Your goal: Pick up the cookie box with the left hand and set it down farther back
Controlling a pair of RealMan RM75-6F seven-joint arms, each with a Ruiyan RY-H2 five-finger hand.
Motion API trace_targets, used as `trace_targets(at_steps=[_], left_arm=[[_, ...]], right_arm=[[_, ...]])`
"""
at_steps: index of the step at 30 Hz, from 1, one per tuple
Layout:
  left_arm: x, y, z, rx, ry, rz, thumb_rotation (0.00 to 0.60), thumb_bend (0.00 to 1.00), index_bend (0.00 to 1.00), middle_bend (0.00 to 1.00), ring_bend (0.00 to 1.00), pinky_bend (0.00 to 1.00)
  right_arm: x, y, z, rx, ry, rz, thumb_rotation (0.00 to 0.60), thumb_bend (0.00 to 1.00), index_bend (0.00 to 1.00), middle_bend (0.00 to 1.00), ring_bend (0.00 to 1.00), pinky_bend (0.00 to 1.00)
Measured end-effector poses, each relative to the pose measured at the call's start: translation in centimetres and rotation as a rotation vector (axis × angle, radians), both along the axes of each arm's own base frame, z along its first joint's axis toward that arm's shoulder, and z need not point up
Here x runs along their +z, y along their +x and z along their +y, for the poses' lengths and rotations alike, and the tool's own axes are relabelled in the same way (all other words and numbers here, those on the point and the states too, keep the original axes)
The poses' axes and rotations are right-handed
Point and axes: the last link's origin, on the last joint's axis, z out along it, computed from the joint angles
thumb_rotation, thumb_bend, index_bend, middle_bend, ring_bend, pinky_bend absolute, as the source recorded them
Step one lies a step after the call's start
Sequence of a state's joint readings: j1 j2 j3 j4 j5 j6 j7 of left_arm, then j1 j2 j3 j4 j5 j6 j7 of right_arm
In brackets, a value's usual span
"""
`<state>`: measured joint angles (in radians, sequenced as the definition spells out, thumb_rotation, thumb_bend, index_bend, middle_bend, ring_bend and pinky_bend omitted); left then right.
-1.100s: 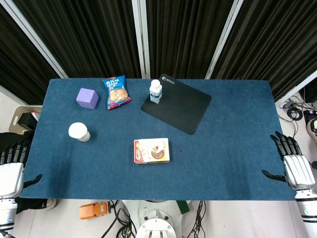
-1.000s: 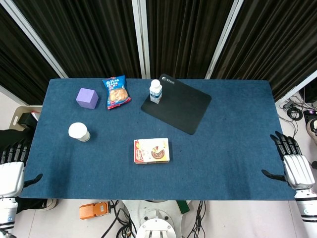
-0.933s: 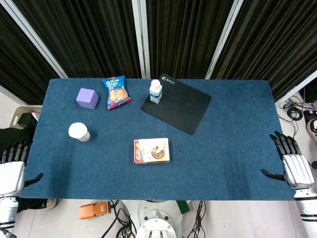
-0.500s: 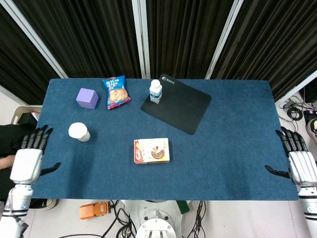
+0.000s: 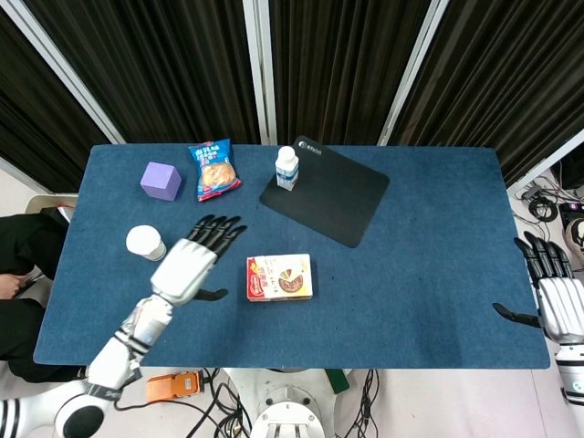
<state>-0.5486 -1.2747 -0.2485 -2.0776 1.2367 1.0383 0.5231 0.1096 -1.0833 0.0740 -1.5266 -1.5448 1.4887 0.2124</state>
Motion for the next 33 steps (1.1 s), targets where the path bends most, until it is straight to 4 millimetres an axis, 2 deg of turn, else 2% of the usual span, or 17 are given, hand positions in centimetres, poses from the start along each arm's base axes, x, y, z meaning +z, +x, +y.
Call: trace_targets(at_steps=[8,17,23,33], left_arm=[[-6.0,5.3,1.5,0.054,-0.17,0.066,0.6,0.0,0.0,0.0,0.0,0.0],[-12.3,8.8,1.7,0.221,-0.293,0.153,0.6,0.0,0.0,0.0,0.0,0.0],[-14.7,10.5,2.9,0.298,-0.25,0.202,0.6,0.0,0.0,0.0,0.0,0.0],[-16.9,10.8,3.4,0.394,-0.238,0.267,0.6,0.0,0.0,0.0,0.0,0.0]], right_arm=[[0.0,-0.6,0.3,-0.018,0.0,-0.005,0.6,0.0,0.0,0.0,0.0,0.0],[-0.3,-0.9,0.4,-0.025,0.013,-0.008,0.6,0.0,0.0,0.0,0.0,0.0],[-0.4,-1.0,0.4,-0.026,0.018,-0.005,0.6,0.0,0.0,0.0,0.0,0.0],[-0.3,-1.3,0.4,-0.039,0.018,-0.007,0.6,0.0,0.0,0.0,0.0,0.0]])
